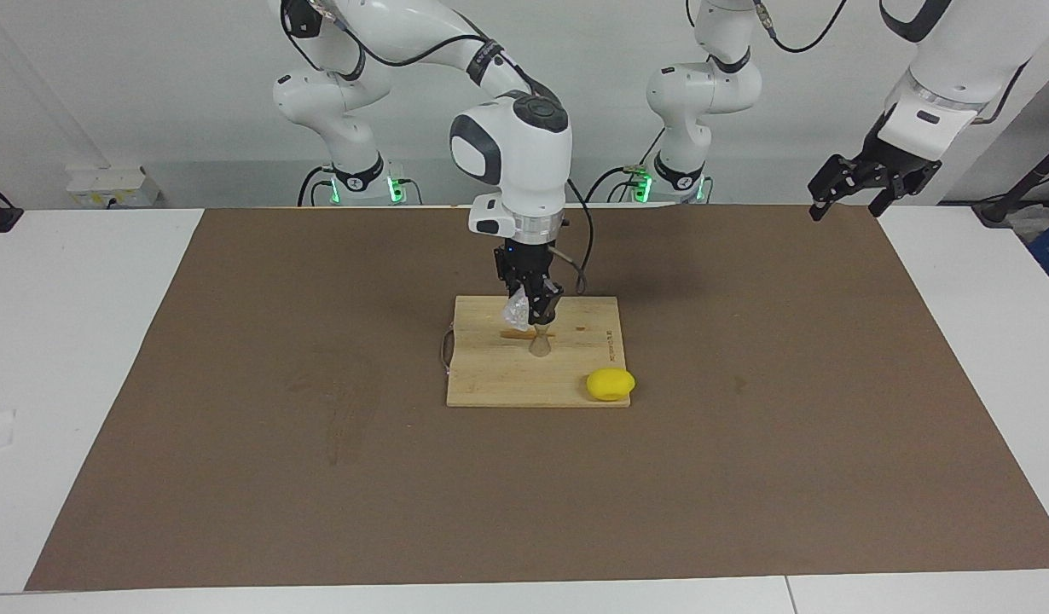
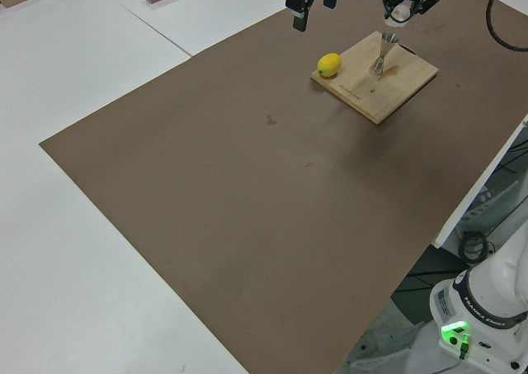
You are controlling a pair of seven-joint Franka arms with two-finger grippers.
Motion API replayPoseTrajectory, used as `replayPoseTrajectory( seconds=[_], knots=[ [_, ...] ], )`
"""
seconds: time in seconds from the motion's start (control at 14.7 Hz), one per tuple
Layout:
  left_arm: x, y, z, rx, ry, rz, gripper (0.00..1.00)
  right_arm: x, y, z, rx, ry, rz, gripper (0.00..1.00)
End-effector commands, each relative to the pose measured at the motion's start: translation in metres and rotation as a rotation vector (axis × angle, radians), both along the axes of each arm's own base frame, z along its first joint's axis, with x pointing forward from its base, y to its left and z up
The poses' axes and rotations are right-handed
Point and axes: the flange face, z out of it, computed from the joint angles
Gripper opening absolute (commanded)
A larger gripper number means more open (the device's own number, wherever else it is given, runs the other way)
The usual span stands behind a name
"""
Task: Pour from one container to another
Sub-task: 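Tilt the glass with the right gripper to pour into the metal cup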
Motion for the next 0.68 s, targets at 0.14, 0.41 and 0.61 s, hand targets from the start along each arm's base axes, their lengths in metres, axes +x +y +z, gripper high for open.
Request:
replayPoseTrajectory(
  seconds=[0.14, 0.41, 0.61],
  knots=[
    [-0.011, 0.0, -0.007, 0.019, -0.028, 0.001, 1.0, -0.006, 0.003, 0.001, -0.006, -0.04, 0.003, 0.0],
    [-0.011, 0.003, -0.007, 0.019, -0.028, 0.015, 1.0, 0.002, -0.002, 0.0, 0.064, 0.004, -0.046, 0.0],
    [-0.01, 0.005, -0.007, 0.019, -0.036, 0.018, 1.0, 0.012, -0.014, -0.001, 0.141, 0.057, -0.113, 0.0]
  ],
)
